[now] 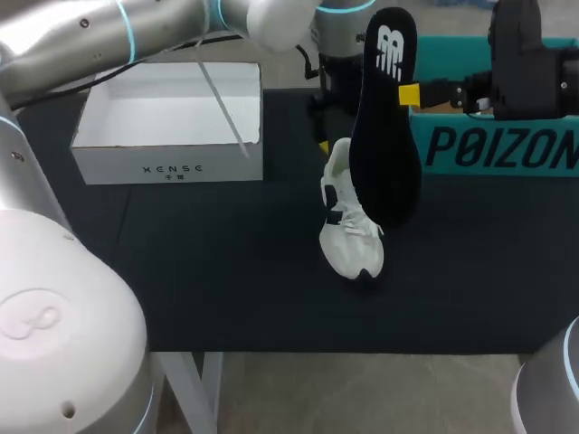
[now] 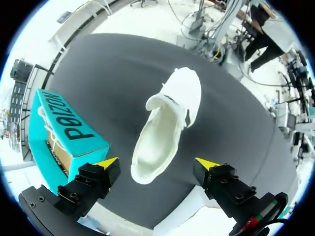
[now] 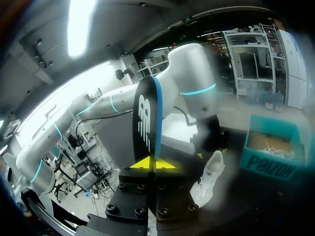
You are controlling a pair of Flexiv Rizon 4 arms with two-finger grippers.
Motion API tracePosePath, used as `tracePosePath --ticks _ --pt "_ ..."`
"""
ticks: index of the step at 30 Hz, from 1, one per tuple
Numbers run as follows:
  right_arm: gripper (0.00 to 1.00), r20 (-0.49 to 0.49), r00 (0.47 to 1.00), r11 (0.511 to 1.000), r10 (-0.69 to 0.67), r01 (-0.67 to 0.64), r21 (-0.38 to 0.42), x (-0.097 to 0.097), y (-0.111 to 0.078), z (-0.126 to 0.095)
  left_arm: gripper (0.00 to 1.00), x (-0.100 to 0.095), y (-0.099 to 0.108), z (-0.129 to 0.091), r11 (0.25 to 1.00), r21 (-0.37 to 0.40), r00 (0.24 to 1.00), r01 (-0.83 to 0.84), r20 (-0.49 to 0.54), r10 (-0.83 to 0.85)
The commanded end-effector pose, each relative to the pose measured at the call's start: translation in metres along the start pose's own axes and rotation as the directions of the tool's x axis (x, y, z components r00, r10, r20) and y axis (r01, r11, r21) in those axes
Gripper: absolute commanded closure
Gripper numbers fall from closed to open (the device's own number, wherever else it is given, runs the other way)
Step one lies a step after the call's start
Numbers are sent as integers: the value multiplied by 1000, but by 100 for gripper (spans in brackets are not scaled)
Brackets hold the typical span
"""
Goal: Take the shoe out of the shoebox, open the shoe tongue, remove and reinsert the insole, then place the shoe into the shoebox
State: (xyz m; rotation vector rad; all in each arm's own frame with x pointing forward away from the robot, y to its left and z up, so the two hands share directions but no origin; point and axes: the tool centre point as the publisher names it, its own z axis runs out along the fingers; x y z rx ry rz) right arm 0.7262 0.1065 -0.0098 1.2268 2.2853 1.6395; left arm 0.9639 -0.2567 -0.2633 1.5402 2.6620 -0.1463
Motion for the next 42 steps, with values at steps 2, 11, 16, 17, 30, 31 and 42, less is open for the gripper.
tracePosePath --ticks 2,11,16,17,30,31,42 --pt "100 4 1000 1000 2 -2 -1 0 -1 2 0 28 -4 -34 980 61 874 191 444 -198" --pt "100 4 1000 1000 2 -2 -1 0 -1 2 0 12 3 -55 757 299 707 581 274 -652" --pt "100 4 1000 1000 2 -2 -1 0 -1 2 0 7 12 -55 556 415 571 720 100 -815" --pt "100 4 1000 1000 2 -2 -1 0 -1 2 0 7 13 -55 536 434 566 724 72 -822" --pt "100 4 1000 1000 2 -2 -1 0 -1 2 0 19 -3 -62 556 404 598 726 27 -801" --pt "100 4 1000 1000 2 -2 -1 0 -1 2 0 19 -3 -62 556 404 598 726 27 -801" --pt "100 4 1000 1000 2 -2 -1 0 -1 2 0 19 -3 -62 556 404 598 726 27 -801"
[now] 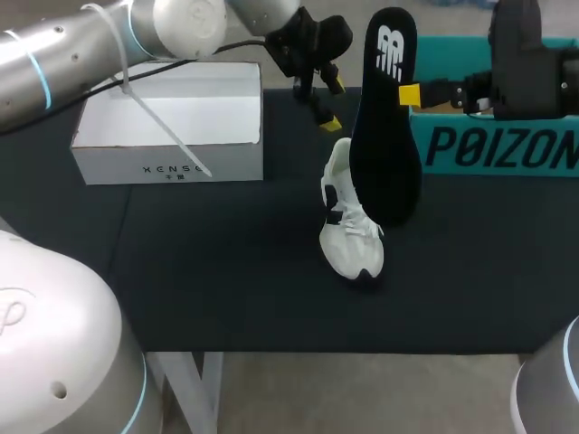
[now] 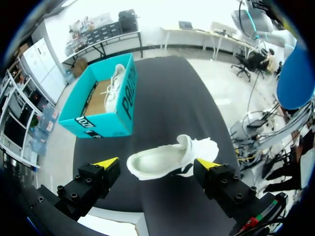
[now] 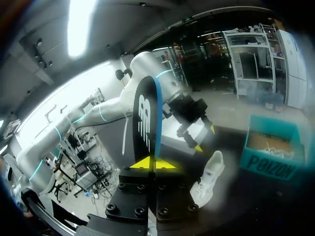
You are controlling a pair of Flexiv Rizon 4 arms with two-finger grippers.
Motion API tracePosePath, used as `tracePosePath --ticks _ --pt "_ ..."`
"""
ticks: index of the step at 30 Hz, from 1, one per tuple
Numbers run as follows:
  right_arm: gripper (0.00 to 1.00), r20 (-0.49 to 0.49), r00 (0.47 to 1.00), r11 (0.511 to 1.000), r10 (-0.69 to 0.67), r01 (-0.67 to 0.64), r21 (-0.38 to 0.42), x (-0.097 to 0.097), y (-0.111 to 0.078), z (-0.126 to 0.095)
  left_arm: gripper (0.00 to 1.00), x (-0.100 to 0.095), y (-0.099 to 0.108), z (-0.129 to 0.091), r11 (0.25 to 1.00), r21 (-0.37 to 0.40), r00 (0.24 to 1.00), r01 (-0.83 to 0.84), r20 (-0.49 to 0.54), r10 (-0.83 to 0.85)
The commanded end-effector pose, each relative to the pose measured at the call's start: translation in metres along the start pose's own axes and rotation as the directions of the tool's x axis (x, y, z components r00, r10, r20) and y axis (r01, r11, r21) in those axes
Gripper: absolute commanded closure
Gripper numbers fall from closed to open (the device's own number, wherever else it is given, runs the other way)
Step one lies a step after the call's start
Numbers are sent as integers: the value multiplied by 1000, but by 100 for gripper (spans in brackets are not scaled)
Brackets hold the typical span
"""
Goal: Take the shoe out of the shoebox, open the shoe tongue, remove and reinsert the insole, then place the shoe into the shoebox
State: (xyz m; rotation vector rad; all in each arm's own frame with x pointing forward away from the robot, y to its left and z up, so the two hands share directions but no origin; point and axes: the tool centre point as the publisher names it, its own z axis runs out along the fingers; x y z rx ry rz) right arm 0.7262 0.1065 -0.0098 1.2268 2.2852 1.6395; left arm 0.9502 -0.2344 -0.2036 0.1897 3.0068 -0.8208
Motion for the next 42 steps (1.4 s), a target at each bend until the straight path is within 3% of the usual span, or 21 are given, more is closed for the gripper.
tracePosePath --ticks 1,3,5,7,18,19,20,22,24,29,35,42 --pt "100 4 1000 1000 2 -2 -1 0 -1 2 0 -1 -2 -4 997 64 999 -36 43 34" --pt "100 4 1000 1000 2 -2 -1 0 -1 2 0 -4 -4 -13 988 46 965 -150 225 136" --pt "100 4 1000 1000 2 -2 -1 0 -1 2 0 -2 -8 -24 951 62 908 -302 323 267" --pt "100 4 1000 1000 2 -2 -1 0 -1 2 0 -6 -11 -33 944 -4 846 -331 442 298" --pt "100 4 1000 1000 2 -2 -1 0 -1 2 0 -7 -13 -39 950 14 855 -312 441 274" --pt "100 4 1000 1000 2 -2 -1 0 -1 2 0 -4 -13 -41 937 25 838 -349 455 300" --pt "100 4 1000 1000 2 -2 -1 0 -1 2 0 -4 -12 -41 917 -42 782 -397 507 362" --pt "100 1 1000 1000 8 -8 7 -1 2 2 0 -4 -9 -50 880 87 794 -467 480 374" --pt "100 -16 1000 1000 26 -26 17 -5 7 2 0 -7 -5 -55 855 82 770 -512 486 414" --pt "100 -45 993 993 109 -106 55 -18 15 8 0 -20 2 -69 759 166 737 -630 436 516" --pt "100 -88 988 989 129 -122 80 -36 31 16 0 -14 -11 -77 638 137 621 -758 451 641" --pt "100 -95 973 978 210 -208 28 -72 50 21 0 7 -26 -83 526 116 509 -842 493 705"
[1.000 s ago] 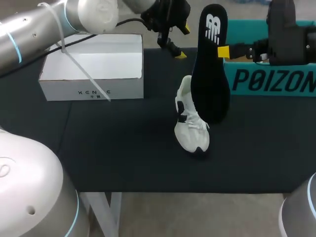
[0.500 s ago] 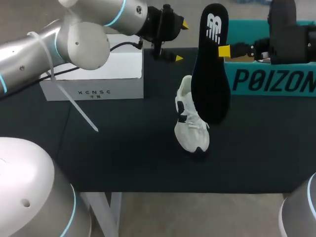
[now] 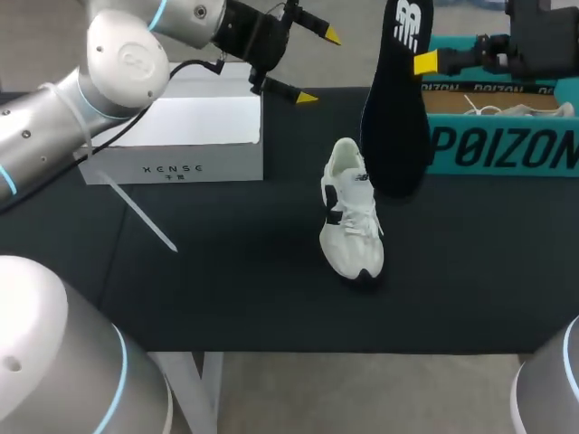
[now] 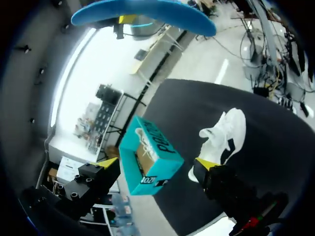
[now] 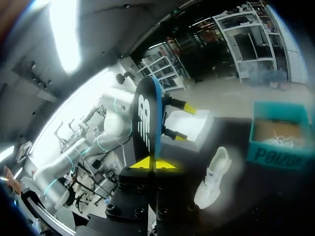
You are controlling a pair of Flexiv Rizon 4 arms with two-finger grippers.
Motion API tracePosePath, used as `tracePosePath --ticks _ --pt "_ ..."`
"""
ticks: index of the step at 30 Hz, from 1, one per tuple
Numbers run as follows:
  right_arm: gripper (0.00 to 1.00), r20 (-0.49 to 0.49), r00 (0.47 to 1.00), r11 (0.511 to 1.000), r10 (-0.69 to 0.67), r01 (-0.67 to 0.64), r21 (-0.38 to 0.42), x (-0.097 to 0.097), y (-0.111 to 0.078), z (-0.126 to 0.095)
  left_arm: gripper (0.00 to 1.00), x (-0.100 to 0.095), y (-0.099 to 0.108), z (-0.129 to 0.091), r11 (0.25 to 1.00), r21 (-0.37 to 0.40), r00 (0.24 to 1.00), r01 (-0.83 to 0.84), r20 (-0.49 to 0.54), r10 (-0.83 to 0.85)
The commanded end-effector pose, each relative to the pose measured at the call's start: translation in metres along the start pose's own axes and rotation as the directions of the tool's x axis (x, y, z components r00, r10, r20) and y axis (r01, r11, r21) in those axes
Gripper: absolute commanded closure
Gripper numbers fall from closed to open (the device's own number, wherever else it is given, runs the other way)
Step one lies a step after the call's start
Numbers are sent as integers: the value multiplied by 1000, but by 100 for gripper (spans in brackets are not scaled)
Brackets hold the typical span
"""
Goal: Take the shoe out of the shoebox, open the shoe tongue, remove and reinsert the insole, then place the shoe into the shoebox
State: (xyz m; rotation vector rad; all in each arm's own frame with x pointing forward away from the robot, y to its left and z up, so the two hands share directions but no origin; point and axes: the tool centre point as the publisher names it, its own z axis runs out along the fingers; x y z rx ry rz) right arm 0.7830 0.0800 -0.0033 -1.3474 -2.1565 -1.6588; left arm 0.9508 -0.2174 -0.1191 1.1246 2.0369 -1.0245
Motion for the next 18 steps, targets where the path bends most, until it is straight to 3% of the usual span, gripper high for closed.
tracePosePath --ticks 1,4,5,18 --pt "100 0 1000 1000 27 -27 -10 -19 22 14 0 7 -9 -5 998 38 998 -50 42 48" --pt "100 94 991 990 98 -88 -106 -36 31 5 0 5 -18 -12 999 18 992 -51 121 48" --pt "100 94 991 990 98 -88 -106 -36 31 5 0 4 -20 -12 999 -14 988 -37 151 39" --pt "100 94 991 990 98 -88 -106 -36 31 5 0 4 -20 -12 999 -14 988 -37 151 39"
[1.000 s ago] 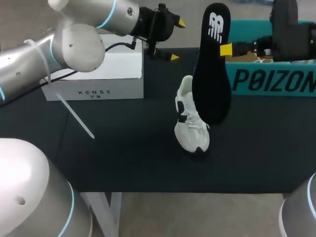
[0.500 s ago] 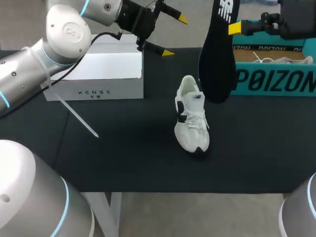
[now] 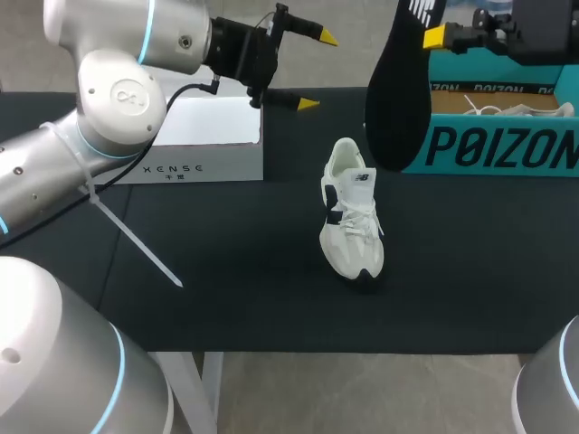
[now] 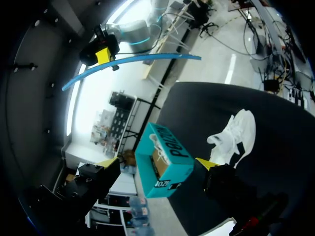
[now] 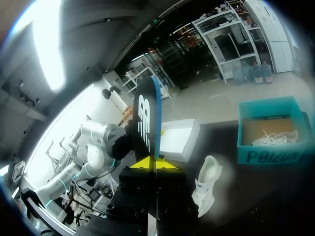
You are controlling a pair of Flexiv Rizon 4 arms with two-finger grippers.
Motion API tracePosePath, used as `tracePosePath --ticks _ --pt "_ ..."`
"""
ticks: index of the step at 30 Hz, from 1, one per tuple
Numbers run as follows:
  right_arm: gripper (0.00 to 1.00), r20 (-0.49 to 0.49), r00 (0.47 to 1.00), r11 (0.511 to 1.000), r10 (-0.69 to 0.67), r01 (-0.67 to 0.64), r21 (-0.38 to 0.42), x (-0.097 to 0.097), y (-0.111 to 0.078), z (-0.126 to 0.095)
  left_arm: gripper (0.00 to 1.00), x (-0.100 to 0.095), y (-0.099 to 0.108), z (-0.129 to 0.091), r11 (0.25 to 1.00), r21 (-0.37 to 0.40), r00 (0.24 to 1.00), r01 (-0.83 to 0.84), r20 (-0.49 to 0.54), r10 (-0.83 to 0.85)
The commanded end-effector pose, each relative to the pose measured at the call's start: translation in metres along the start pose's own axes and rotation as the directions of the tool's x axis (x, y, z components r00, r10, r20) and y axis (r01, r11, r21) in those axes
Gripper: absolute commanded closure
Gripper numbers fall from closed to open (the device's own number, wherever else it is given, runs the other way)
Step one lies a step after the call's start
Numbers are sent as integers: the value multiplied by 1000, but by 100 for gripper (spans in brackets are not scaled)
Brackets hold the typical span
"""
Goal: Take the shoe out of the shoebox, open the shoe tongue, remove and reinsert the insole, then place the shoe into the shoebox
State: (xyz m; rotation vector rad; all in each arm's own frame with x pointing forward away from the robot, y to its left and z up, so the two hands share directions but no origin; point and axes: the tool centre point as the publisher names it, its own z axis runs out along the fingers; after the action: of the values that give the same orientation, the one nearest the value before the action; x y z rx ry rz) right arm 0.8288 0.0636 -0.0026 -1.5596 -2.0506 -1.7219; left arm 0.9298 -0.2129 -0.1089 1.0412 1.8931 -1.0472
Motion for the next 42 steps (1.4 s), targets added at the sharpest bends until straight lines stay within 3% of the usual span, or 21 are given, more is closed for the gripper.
tracePosePath --ticks 1,7,10,11,12,15,20,22,25,28,32,35,42 --pt "100 3 1000 1000 1 -1 -1 0 -1 0 0 1 0 0 1000 -1 1000 -2 -1 2" --pt "100 3 1000 1000 1 -1 -1 0 -1 0 0 1 0 0 1000 -1 1000 -2 -1 2" --pt "100 -109 978 984 178 -175 36 -8 13 2 0 -1 2 0 980 -27 978 -196 64 197" --pt "100 -153 961 973 230 -226 38 -9 19 3 0 -3 1 0 951 -70 949 -302 71 307" --pt "100 -219 916 942 335 -332 52 -11 25 3 0 -4 -2 -1 933 -59 929 -355 87 359" --pt "100 -289 840 889 458 -433 152 -15 37 4 0 -13 -8 -6 851 -65 836 -521 160 524" --pt "100 -376 726 817 576 -509 269 -22 50 4 0 -22 -21 -13 696 -87 660 -713 252 708" --pt "100 -396 694 799 601 -524 294 -25 52 5 0 -24 -25 -15 671 -95 628 -735 274 728" --pt "100 -371 688 781 624 -532 327 -33 51 8 0 -32 -30 -21 660 -79 608 -747 323 726" --pt "100 -388 659 764 645 -535 361 -35 53 12 0 -40 -36 -27 698 14 650 -716 379 659" --pt "100 -380 663 759 646 -500 417 -35 54 20 0 -45 -45 -28 722 166 705 -672 442 555" --pt "100 -357 670 748 651 -486 452 -37 52 25 0 -46 -54 -26 711 231 716 -664 471 515" --pt "100 -307 682 724 664 -481 495 -40 52 34 0 -61 -70 -22 689 194 654 -698 566 503"
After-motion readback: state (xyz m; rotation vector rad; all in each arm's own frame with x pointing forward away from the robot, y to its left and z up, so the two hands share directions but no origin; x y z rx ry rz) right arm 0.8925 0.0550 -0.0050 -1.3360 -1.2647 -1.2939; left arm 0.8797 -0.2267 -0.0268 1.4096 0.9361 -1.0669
